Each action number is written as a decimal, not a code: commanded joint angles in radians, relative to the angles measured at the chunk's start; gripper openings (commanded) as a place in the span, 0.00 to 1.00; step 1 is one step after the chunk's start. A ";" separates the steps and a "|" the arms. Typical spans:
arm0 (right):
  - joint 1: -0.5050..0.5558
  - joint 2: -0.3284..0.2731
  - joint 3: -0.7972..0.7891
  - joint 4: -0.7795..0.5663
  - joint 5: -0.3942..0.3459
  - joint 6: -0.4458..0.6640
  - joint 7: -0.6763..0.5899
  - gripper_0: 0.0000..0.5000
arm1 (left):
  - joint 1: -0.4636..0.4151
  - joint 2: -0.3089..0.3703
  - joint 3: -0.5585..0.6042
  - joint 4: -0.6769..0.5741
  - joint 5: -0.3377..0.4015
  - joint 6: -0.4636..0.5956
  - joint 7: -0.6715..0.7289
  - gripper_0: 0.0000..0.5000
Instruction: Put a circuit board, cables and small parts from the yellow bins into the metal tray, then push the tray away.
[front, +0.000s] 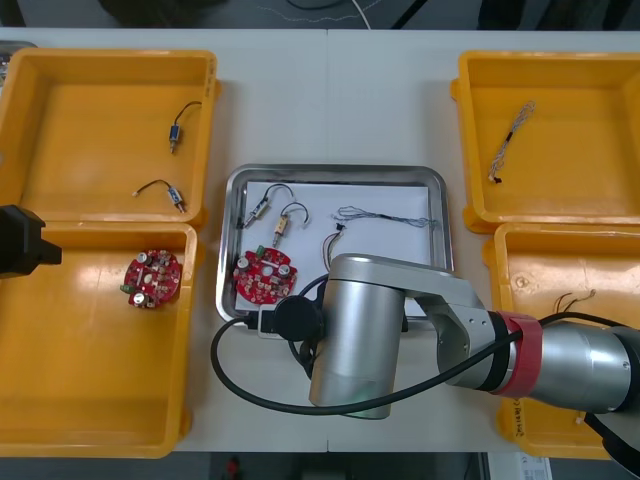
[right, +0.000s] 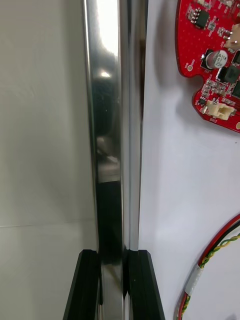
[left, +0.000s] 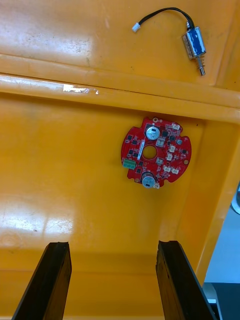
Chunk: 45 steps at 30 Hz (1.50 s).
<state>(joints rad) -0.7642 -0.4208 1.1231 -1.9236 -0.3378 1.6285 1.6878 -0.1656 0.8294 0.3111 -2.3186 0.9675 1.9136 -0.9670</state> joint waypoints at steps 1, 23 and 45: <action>-0.072 -0.021 0.015 -0.006 0.008 0.001 0.038 0.00 | 0.021 0.043 0.026 -0.030 0.008 0.006 -0.105 1.00; -0.247 -0.012 0.015 0.110 0.042 -0.079 0.058 0.00 | 0.021 0.043 0.026 -0.030 0.008 0.006 -0.105 1.00; -0.380 0.011 0.014 0.356 0.097 -0.276 0.084 0.00 | 0.021 0.043 0.026 -0.030 0.008 0.006 -0.105 1.00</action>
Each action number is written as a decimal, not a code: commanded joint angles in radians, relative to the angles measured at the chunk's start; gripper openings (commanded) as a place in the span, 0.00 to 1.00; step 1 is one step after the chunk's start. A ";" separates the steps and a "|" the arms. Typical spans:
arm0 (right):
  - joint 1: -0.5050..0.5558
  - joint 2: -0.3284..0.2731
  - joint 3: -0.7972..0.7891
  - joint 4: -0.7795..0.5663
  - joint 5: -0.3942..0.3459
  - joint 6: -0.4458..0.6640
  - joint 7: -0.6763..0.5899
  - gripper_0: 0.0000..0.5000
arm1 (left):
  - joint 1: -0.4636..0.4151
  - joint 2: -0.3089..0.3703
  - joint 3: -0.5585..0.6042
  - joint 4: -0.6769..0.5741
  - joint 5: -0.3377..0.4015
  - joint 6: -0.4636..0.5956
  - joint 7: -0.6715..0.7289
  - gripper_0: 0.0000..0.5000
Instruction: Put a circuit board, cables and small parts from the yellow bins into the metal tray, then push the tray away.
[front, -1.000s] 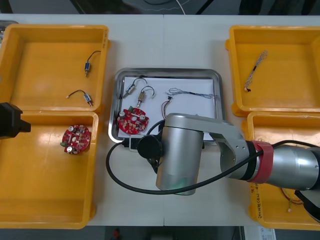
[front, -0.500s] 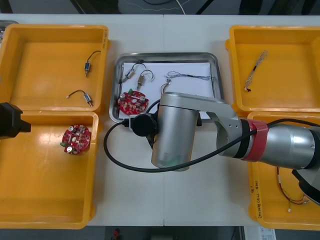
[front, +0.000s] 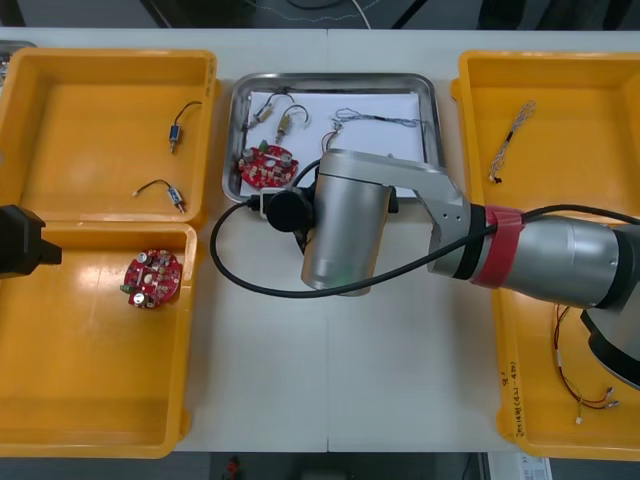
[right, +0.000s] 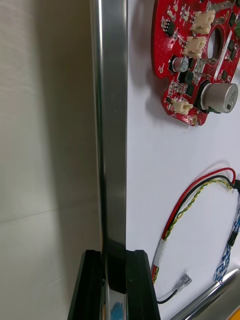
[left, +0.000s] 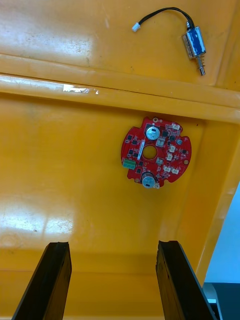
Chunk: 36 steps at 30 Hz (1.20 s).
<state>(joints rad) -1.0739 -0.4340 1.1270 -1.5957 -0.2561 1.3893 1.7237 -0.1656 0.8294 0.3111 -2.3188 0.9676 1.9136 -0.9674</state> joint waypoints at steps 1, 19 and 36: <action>-0.073 0.024 0.010 0.036 0.015 -0.046 0.050 0.00 | 0.021 0.043 0.026 -0.030 0.008 0.006 -0.105 1.00; -0.152 0.069 0.008 0.307 0.012 -0.251 0.056 0.00 | 0.021 0.043 0.026 -0.030 0.008 0.006 -0.105 1.00; -0.162 0.083 -0.032 0.372 0.012 -0.323 0.077 0.99 | 0.021 0.043 0.026 -0.030 0.008 0.006 -0.105 1.00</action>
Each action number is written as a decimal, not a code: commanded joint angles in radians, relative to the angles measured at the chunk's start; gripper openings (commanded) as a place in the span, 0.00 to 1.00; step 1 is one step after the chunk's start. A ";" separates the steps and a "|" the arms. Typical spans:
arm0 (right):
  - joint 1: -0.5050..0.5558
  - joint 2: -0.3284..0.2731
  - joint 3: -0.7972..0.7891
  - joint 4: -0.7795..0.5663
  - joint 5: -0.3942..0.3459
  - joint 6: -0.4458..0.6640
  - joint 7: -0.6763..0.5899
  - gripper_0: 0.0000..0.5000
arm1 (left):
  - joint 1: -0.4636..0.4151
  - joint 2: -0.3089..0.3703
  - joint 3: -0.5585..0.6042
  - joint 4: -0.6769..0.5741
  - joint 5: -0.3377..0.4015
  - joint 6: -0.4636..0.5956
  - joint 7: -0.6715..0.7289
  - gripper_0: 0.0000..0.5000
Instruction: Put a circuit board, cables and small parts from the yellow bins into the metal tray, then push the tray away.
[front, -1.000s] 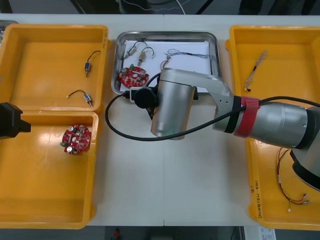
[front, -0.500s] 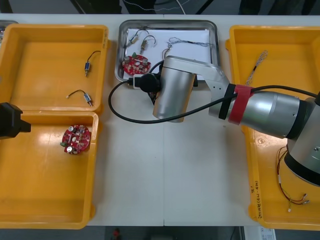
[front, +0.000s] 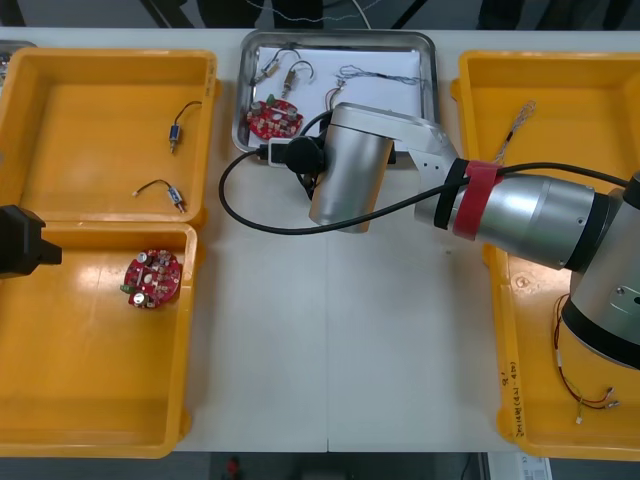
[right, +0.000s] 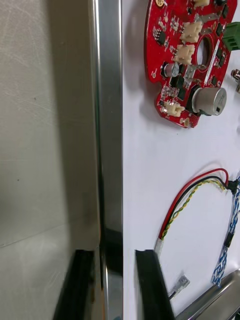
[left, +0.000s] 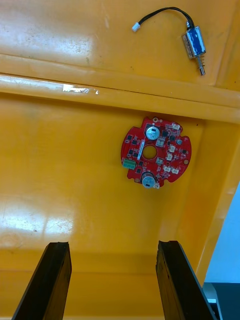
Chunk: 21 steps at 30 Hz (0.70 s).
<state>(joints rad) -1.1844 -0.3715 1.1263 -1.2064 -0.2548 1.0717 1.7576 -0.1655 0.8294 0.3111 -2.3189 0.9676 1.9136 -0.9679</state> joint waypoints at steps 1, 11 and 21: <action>-0.050 0.022 -0.039 -0.027 0.011 0.004 0.043 1.00 | 0.021 0.043 0.026 -0.030 0.008 0.006 -0.104 1.00; 0.135 0.045 -0.257 -0.285 0.003 0.214 0.059 1.00 | 0.021 0.043 0.026 -0.030 0.008 0.006 -0.104 1.00; 0.330 0.049 -0.393 -0.679 0.005 0.553 0.056 1.00 | 0.021 0.043 0.026 -0.030 0.008 0.006 -0.104 1.00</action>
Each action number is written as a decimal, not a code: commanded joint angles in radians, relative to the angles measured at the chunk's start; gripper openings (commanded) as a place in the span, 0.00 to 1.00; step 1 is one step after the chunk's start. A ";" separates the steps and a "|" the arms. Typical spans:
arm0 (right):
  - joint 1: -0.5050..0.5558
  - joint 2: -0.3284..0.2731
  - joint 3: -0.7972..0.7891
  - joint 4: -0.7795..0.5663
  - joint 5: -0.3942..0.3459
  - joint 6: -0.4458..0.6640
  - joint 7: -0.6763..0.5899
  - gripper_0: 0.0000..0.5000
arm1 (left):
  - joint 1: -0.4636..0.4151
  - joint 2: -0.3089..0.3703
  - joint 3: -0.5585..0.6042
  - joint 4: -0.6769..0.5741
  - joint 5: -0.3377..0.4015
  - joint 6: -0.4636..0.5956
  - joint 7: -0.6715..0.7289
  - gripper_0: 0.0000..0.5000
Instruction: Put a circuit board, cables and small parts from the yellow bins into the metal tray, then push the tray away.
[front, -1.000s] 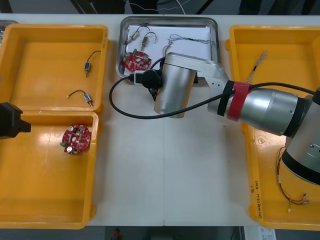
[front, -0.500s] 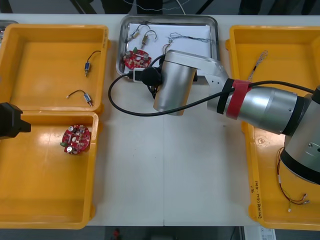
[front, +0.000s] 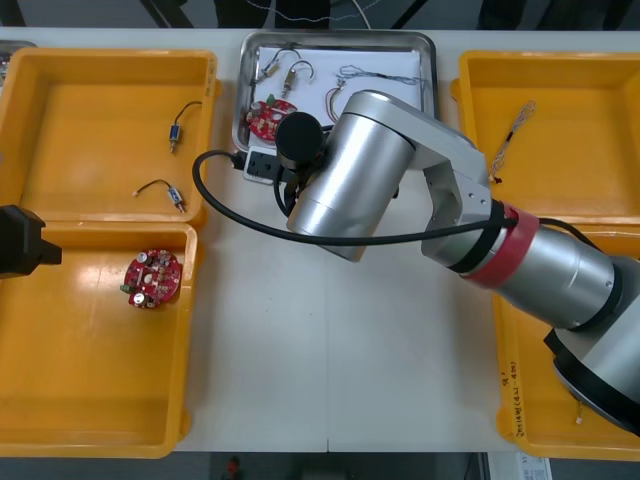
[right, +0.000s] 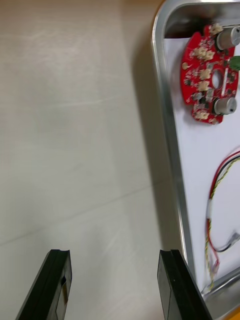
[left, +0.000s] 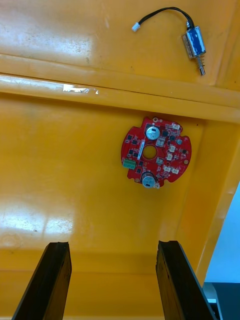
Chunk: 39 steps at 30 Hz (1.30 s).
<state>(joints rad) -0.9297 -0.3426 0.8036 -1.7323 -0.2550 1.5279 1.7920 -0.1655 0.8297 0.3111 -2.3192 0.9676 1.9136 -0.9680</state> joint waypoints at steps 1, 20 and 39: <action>0.095 0.020 -0.090 -0.197 0.005 0.144 0.017 1.00 | 0.021 0.043 0.026 -0.029 0.008 0.006 -0.104 1.00; 0.390 -0.004 -0.511 -0.676 -0.056 0.392 -0.106 1.00 | 0.021 0.043 0.026 -0.029 0.008 0.006 -0.104 1.00; 0.689 -0.197 -1.012 -0.787 -0.339 0.392 -0.335 1.00 | 0.021 0.043 0.026 -0.029 0.008 0.006 -0.104 1.00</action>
<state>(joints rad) -0.2952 -0.4878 -0.1187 -2.4848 -0.5627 1.9173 1.4716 -0.1640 0.8318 0.3112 -2.3197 0.9681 1.9137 -0.9682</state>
